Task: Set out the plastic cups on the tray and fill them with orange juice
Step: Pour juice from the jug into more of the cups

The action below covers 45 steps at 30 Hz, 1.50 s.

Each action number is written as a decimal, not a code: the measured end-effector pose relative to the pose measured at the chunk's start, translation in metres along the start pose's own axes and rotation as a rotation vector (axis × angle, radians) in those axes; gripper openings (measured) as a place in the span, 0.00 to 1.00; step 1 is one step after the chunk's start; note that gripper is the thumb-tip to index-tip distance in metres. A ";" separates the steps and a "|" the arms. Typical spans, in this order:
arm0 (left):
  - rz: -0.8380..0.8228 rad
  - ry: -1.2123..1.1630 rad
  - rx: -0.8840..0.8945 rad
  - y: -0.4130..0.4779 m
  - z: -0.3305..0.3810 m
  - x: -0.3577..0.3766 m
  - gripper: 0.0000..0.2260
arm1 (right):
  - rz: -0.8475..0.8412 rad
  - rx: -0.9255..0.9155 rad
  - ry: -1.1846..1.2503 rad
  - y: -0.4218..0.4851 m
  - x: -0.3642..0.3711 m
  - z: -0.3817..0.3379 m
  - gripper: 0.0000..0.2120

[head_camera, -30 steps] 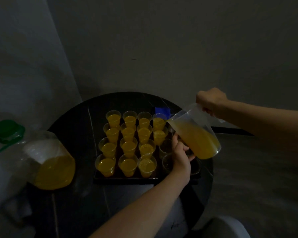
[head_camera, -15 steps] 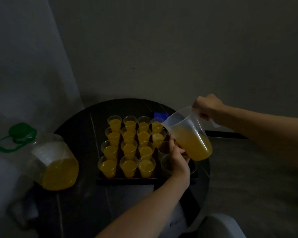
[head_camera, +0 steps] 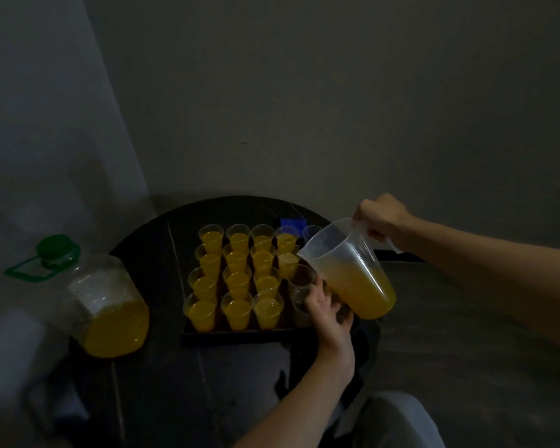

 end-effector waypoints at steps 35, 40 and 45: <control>-0.020 0.025 -0.095 0.017 -0.032 -0.007 0.18 | -0.028 0.036 -0.124 0.007 0.007 0.024 0.10; -0.022 0.022 -0.098 0.023 -0.032 -0.011 0.19 | -0.045 0.037 -0.121 0.010 0.014 0.022 0.09; -0.022 0.034 -0.097 0.025 -0.032 -0.012 0.19 | -0.064 0.042 -0.144 0.013 0.018 0.023 0.10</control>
Point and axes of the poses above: each hand's wrist, its own y-axis towards the middle knuckle, its own x-axis out of the palm, z = x × y, the point moved 9 cm from there along y, towards the middle knuckle, and after that the axes turned 7 degrees about -x, right-handed, at the moved point
